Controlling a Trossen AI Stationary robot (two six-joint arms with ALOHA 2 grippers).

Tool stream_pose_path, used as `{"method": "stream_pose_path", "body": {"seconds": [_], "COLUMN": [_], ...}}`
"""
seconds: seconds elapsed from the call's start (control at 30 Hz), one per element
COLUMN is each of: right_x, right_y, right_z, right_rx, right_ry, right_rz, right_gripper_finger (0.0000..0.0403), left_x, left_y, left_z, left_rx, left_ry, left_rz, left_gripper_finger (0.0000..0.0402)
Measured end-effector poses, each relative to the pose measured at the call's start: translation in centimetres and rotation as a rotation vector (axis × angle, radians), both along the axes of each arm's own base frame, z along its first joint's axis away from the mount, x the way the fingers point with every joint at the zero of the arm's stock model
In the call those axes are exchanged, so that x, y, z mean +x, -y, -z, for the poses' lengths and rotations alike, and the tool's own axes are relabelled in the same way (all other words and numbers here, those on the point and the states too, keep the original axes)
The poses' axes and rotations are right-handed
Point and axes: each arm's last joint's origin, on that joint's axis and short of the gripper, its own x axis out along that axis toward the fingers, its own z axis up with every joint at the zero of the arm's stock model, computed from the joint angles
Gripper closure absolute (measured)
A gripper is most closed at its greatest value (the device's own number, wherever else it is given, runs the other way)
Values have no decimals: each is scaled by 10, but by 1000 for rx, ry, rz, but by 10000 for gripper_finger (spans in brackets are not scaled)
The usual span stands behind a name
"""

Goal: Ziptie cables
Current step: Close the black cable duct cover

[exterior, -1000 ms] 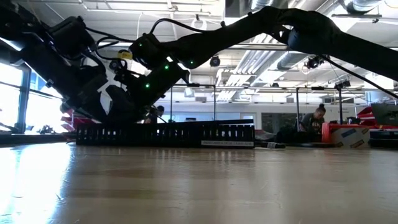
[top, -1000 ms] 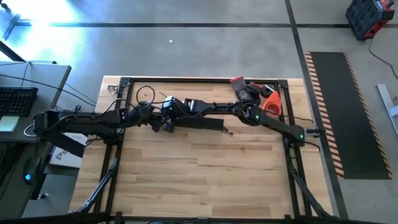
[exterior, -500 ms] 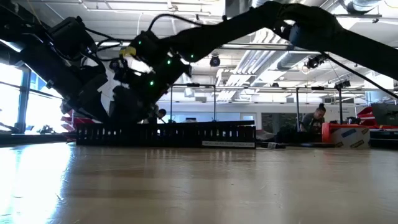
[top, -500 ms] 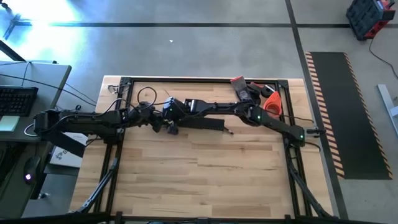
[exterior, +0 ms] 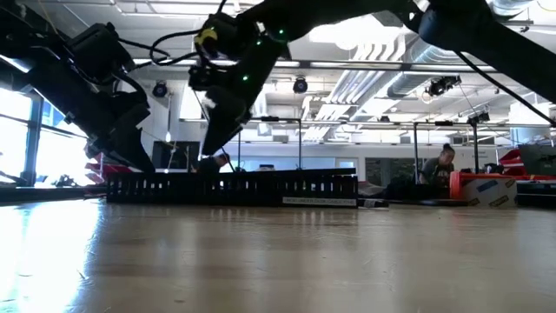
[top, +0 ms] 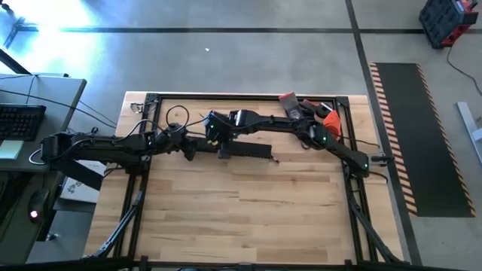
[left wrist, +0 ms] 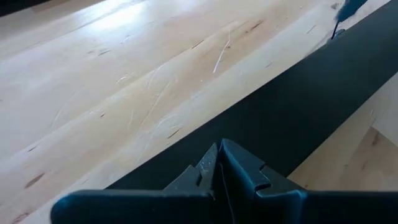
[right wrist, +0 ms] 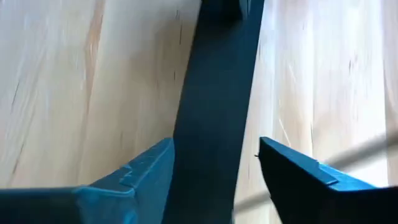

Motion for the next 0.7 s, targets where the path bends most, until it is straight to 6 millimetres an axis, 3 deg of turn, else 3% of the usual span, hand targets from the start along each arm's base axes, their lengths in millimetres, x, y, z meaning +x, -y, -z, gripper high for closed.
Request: {"method": "stream_pose_path", "body": {"seconds": [0.2, 0.53, 0.7], "right_x": [-23, -56, -62], "right_y": [5, 12, 15], "right_z": [-18, -44, -45], "right_rx": [17, 100, 172], "right_ry": [-134, -290, -317], "right_rz": [13, 32, 41], "right_gripper_finger": [245, 388, 395], "left_x": [0, -1, -1], "left_y": [0, -1, -1], "left_z": [0, 0, 0], "left_rx": [8, 30, 50], "left_ry": [-3, -15, -23], "left_rz": [-5, -14, -31], "left_gripper_finger": [402, 402, 402]}}
